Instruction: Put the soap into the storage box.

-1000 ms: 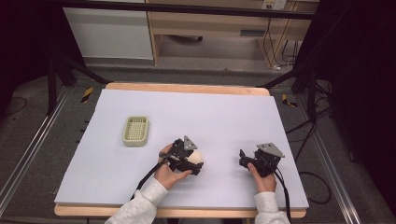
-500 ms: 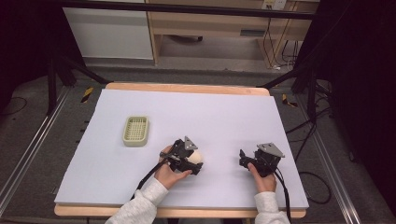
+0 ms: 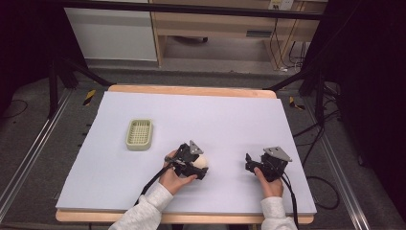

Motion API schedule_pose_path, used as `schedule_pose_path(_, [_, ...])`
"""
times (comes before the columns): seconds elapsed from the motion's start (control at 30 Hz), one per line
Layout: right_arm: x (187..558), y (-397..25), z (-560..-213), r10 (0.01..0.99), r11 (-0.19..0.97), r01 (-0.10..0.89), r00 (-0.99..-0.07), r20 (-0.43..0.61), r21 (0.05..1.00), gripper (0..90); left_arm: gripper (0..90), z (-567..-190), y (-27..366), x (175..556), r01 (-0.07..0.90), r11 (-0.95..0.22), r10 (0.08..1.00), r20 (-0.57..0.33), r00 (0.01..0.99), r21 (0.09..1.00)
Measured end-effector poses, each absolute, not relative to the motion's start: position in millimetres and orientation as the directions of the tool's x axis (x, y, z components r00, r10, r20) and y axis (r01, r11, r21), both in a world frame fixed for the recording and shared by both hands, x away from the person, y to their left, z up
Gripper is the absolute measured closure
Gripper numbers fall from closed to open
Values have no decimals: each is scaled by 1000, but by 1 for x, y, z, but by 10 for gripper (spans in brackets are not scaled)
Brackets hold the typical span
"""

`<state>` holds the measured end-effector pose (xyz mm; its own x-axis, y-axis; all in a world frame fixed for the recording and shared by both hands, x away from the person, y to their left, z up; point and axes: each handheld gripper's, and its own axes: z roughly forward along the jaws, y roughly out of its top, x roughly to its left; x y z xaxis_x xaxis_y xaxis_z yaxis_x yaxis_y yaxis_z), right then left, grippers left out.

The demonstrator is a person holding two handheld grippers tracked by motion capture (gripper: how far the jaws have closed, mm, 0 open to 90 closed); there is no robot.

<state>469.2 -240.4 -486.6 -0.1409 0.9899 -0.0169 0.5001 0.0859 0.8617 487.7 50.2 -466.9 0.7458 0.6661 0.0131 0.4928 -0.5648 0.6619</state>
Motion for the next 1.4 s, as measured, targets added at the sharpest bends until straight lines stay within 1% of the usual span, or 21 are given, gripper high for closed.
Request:
schedule_pose_path(1.0, [469, -241, -487, 990, 80, 503, -143, -9, 860, 38, 228, -465, 49, 486, 495, -569, 664, 12, 748, 656])
schedule_pose_path(1.4, [469, -241, -487, 990, 82, 502, -142, -12, 861, 38, 228, -458, 54, 484, 487, -567, 661, 13, 751, 665])
